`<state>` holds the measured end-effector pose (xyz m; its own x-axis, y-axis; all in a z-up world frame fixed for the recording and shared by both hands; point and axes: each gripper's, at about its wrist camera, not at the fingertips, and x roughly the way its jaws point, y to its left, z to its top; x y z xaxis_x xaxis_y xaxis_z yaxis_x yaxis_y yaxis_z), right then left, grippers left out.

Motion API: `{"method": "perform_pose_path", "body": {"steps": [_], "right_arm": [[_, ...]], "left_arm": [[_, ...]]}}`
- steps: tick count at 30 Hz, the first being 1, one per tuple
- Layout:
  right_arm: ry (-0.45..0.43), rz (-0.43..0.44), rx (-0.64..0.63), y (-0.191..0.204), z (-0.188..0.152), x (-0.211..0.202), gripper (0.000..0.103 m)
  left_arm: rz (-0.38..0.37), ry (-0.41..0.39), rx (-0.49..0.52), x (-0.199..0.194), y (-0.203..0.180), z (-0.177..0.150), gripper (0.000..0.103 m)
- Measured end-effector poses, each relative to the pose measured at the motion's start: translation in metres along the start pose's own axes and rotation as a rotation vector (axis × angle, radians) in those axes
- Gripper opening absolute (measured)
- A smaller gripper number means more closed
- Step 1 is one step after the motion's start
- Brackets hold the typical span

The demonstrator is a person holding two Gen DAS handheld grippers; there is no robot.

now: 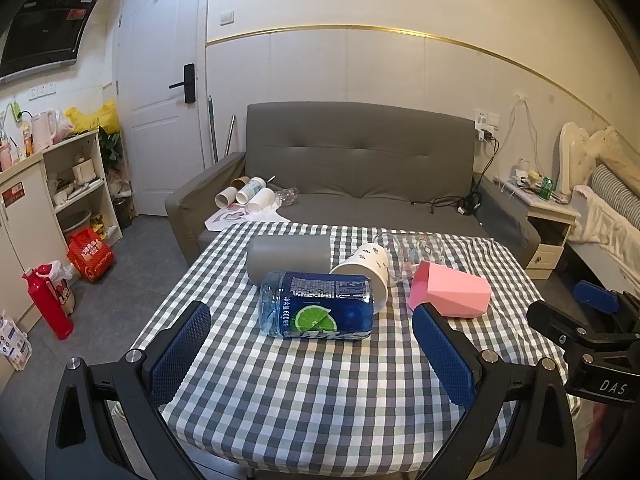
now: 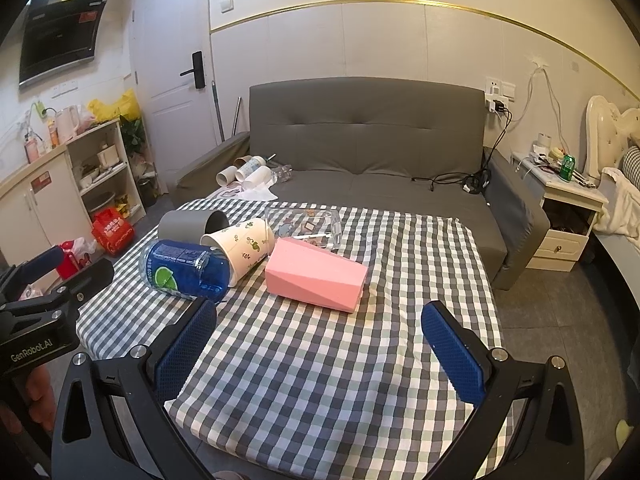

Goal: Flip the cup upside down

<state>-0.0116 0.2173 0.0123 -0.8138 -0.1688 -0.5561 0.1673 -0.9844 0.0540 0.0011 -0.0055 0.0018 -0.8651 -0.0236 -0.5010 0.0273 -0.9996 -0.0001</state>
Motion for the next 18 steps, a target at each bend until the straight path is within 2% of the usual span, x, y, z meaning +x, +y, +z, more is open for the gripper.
{"method": "perform_pose_path", "body": {"steps": [12,18], "right_arm": [[-0.004,0.013,-0.007,-0.0037,0.0002,-0.0011,0.103],[0.024,0.029,-0.027,-0.0020,-0.0011,0.0025,0.103]], "left_arm": [[0.003,0.005,0.004,0.0001,-0.0017,-0.0010,0.103],[0.014,0.013,-0.009,0.0010,-0.0016,-0.0014,0.103]]}}
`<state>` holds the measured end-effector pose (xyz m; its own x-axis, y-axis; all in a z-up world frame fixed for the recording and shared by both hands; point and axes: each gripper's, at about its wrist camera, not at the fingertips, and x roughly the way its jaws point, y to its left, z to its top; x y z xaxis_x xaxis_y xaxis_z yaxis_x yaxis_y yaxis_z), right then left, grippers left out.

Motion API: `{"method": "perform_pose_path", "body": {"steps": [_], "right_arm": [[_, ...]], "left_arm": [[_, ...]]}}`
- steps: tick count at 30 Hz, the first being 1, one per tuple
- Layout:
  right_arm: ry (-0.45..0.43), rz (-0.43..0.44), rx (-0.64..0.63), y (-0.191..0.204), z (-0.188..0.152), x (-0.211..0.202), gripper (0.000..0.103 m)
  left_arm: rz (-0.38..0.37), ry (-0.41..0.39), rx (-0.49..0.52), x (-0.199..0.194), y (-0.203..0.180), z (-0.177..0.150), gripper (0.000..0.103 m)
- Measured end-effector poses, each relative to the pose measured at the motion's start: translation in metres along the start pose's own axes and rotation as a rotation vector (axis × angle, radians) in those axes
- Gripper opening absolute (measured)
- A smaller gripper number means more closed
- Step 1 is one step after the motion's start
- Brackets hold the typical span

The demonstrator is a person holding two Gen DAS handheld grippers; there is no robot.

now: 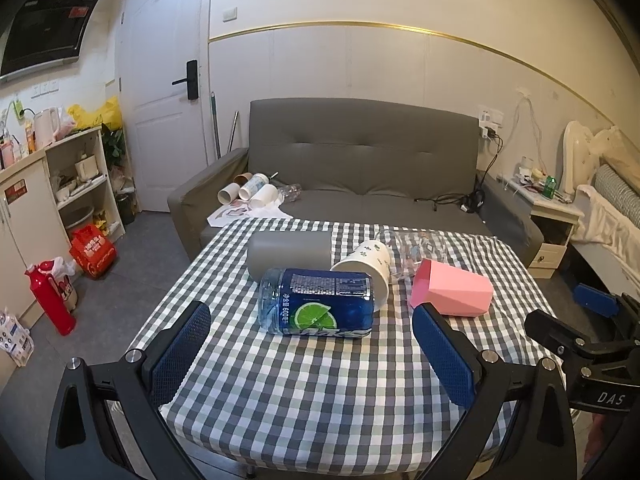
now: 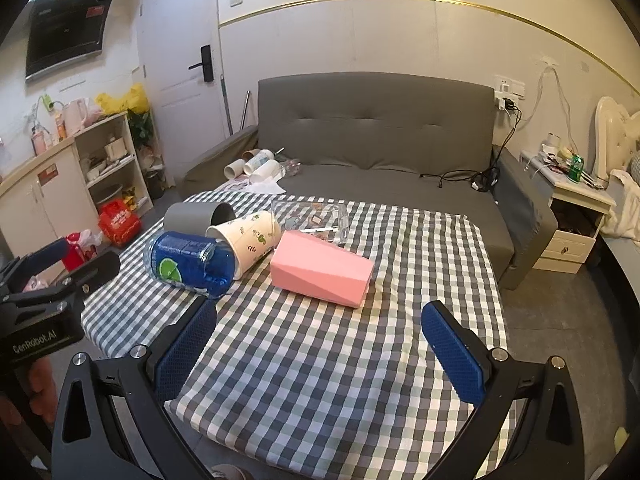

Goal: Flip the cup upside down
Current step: 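Reach the right gripper to the pink cup and close on it, then lift the pink cup with the right gripper and rotate it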

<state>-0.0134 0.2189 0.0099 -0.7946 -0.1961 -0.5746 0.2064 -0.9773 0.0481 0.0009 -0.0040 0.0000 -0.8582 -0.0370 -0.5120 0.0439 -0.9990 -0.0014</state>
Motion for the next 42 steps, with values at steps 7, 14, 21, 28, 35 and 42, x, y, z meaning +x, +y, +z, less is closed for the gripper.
{"method": "perform_pose_path", "body": {"steps": [7,14,21,28,35,42], "right_arm": [[0.030,0.021,-0.151,-0.005,0.009,0.014,0.103],[0.196,0.051,-0.425,-0.011,0.030,0.072,0.103],[0.292,0.094,-0.640,0.017,0.031,0.131,0.103],[0.320,0.109,-0.716,0.037,0.022,0.165,0.086],[0.328,0.035,-0.752,0.033,0.017,0.176,0.077],[0.343,0.007,-0.712,0.035,0.019,0.160,0.073]], "left_arm": [[0.028,0.016,0.019,0.004,0.001,0.001,0.103],[0.045,0.045,0.016,0.018,0.004,-0.001,0.103],[0.053,0.095,0.021,0.036,0.004,-0.011,0.103],[0.045,0.138,0.012,0.052,0.006,-0.020,0.103],[0.019,0.161,-0.006,0.055,0.007,-0.020,0.103],[0.010,0.137,-0.002,0.045,0.004,-0.018,0.103]]}}
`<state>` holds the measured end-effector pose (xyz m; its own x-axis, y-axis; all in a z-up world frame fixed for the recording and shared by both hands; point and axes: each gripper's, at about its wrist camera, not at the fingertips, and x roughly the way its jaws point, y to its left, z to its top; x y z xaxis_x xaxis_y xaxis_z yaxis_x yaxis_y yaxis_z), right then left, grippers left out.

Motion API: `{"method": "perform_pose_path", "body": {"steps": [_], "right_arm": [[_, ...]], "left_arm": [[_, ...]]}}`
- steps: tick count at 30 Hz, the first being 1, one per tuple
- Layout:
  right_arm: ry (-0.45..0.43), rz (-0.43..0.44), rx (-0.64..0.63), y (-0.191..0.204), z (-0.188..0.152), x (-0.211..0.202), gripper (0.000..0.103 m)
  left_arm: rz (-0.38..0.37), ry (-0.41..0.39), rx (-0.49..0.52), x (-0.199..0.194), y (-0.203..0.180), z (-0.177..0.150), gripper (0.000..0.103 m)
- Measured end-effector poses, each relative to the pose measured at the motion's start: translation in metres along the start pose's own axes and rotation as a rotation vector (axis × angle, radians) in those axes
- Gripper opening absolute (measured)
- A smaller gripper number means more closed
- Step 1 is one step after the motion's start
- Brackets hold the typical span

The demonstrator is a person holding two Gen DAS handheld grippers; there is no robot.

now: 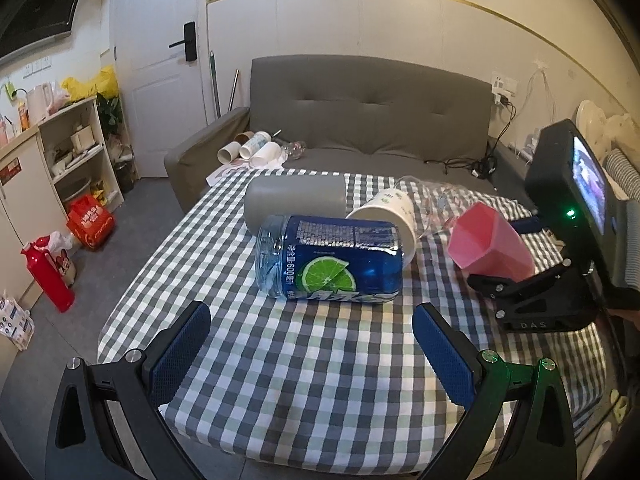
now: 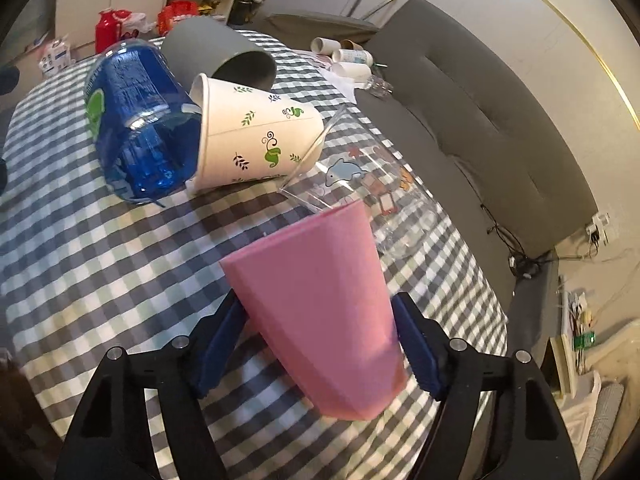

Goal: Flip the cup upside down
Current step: 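Lift the pink cup with the right gripper and rotate it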

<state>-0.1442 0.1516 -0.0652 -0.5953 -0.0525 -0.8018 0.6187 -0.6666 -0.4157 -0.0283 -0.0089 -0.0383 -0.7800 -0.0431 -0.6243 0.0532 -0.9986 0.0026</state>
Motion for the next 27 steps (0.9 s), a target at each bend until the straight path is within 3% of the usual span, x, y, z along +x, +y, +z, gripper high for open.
{"method": "perform_pose_path", "body": {"steps": [10,15,18,20,22,27], "right_arm": [[0.014,0.181,0.292,0.001,-0.027,-0.065,0.069],[0.032,0.289,0.354,0.012,-0.041,-0.089,0.069],[0.071,0.422,0.428,0.018,-0.042,-0.092,0.069],[0.125,0.587,0.524,0.021,-0.045,-0.083,0.069],[0.167,0.681,0.634,0.020,-0.049,-0.068,0.069],[0.173,0.656,0.755,0.015,-0.053,-0.042,0.066]], "left_arm": [[-0.012,-0.062,-0.028,-0.026,0.012,0.005,0.103],[-0.002,-0.082,-0.060,-0.036,0.028,0.004,0.103],[-0.004,-0.086,-0.089,-0.038,0.037,0.004,0.103],[-0.003,-0.087,-0.102,-0.039,0.041,0.004,0.103],[-0.004,-0.085,-0.106,-0.039,0.043,0.003,0.103],[-0.013,-0.069,-0.096,-0.033,0.043,-0.002,0.103]]}}
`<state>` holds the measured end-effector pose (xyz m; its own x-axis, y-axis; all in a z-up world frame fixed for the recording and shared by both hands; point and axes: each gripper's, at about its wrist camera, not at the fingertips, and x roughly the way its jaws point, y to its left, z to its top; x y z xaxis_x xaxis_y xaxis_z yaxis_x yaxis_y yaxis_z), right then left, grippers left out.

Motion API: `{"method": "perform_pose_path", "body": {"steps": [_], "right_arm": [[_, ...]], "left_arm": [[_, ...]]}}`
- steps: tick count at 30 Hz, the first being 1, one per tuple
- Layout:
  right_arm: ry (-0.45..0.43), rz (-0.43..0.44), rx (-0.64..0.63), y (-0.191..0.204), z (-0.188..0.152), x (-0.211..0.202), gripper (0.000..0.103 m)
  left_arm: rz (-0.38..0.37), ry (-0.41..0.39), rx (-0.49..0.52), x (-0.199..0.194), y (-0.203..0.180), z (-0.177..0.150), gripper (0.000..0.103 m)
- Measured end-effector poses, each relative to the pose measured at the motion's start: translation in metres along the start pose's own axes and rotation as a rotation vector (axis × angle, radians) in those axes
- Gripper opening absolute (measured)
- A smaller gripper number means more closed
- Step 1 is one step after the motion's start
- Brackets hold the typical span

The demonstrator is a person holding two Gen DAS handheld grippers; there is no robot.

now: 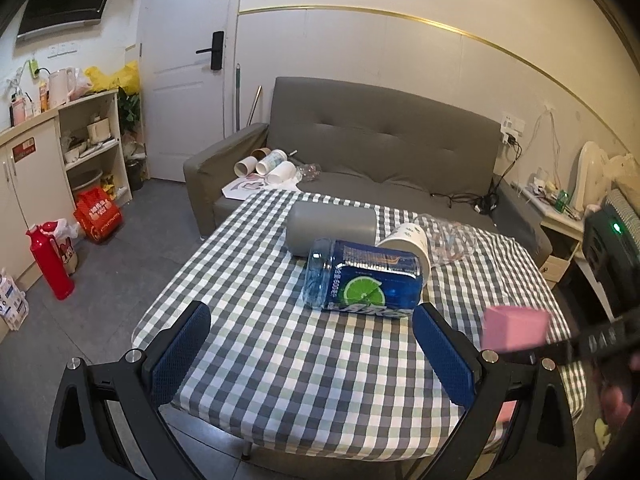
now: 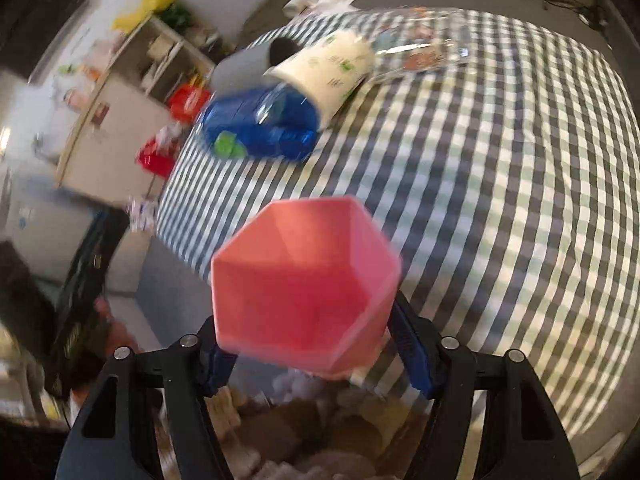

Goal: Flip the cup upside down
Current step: 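Lift the pink cup with the right gripper and rotate it, then lower the pink cup onto the table and open the right gripper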

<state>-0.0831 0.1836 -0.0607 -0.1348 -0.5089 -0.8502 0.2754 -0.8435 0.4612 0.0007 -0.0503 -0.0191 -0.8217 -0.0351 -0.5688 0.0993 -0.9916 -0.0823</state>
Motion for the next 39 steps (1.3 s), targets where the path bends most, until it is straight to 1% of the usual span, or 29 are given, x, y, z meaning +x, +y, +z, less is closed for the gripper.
{"method": "perform_pose_path", "body": {"steps": [3,6,7,9,11,13,15,16,19,21,22,23,24,26,28,29,31,34,36,39], "right_arm": [[-0.041,-0.020,0.040,-0.008,0.008,0.004,0.066],[-0.094,-0.080,0.045,-0.011,0.011,0.009,0.066],[-0.110,-0.093,0.047,-0.011,0.010,0.013,0.064],[-0.133,-0.085,0.054,-0.013,0.010,0.013,0.064],[-0.162,-0.103,0.042,-0.010,0.011,0.014,0.064],[-0.189,-0.144,0.004,0.000,0.007,0.013,0.064],[-0.220,-0.140,-0.019,0.005,0.005,0.008,0.064],[-0.235,-0.139,-0.024,0.006,0.002,0.003,0.064],[-0.321,-0.196,-0.062,0.016,-0.006,-0.020,0.066],[-0.400,-0.262,-0.084,0.014,-0.018,-0.044,0.069],[-0.455,-0.309,-0.088,0.013,-0.026,-0.058,0.069],[-0.487,-0.335,-0.083,0.012,-0.031,-0.068,0.070],[-0.520,-0.359,-0.074,0.010,-0.037,-0.078,0.074],[-0.572,-0.375,-0.045,0.002,-0.047,-0.094,0.074],[-0.613,-0.356,-0.001,-0.010,-0.054,-0.104,0.075],[-0.623,-0.355,0.012,-0.022,-0.055,-0.108,0.075],[-0.645,-0.367,0.029,-0.029,-0.057,-0.111,0.075],[-0.658,-0.364,0.037,-0.035,-0.058,-0.110,0.075],[-0.659,-0.368,0.039,-0.042,-0.060,-0.111,0.075],[-0.648,-0.370,0.049,-0.052,-0.058,-0.102,0.075]], "left_arm": [[-0.004,0.015,0.011,0.006,-0.004,-0.003,0.103],[-0.008,0.031,0.023,0.011,-0.008,-0.007,0.103],[-0.011,0.038,0.031,0.013,-0.011,-0.009,0.103],[-0.007,0.047,0.043,0.017,-0.015,-0.011,0.103],[-0.008,0.057,0.049,0.019,-0.018,-0.012,0.103],[-0.007,0.061,0.059,0.019,-0.024,-0.013,0.103],[-0.009,0.058,0.057,0.019,-0.030,-0.013,0.103],[-0.019,0.058,0.058,0.019,-0.035,-0.013,0.103],[-0.032,0.046,0.089,0.016,-0.052,-0.011,0.103],[-0.055,0.040,0.117,0.012,-0.067,-0.010,0.103],[-0.079,0.044,0.121,0.011,-0.073,-0.009,0.103],[-0.099,0.048,0.123,0.010,-0.079,-0.008,0.103],[-0.118,0.053,0.127,0.010,-0.084,-0.008,0.103],[-0.142,0.061,0.149,0.010,-0.098,-0.008,0.103],[-0.171,0.079,0.159,0.013,-0.113,-0.007,0.103],[-0.186,0.091,0.152,0.015,-0.118,-0.007,0.103],[-0.218,0.111,0.134,0.021,-0.127,-0.009,0.103],[-0.205,0.130,0.145,0.033,-0.142,-0.017,0.103],[-0.186,0.144,0.156,0.040,-0.144,-0.022,0.103],[-0.181,0.194,0.147,0.053,-0.145,-0.032,0.103]]}}
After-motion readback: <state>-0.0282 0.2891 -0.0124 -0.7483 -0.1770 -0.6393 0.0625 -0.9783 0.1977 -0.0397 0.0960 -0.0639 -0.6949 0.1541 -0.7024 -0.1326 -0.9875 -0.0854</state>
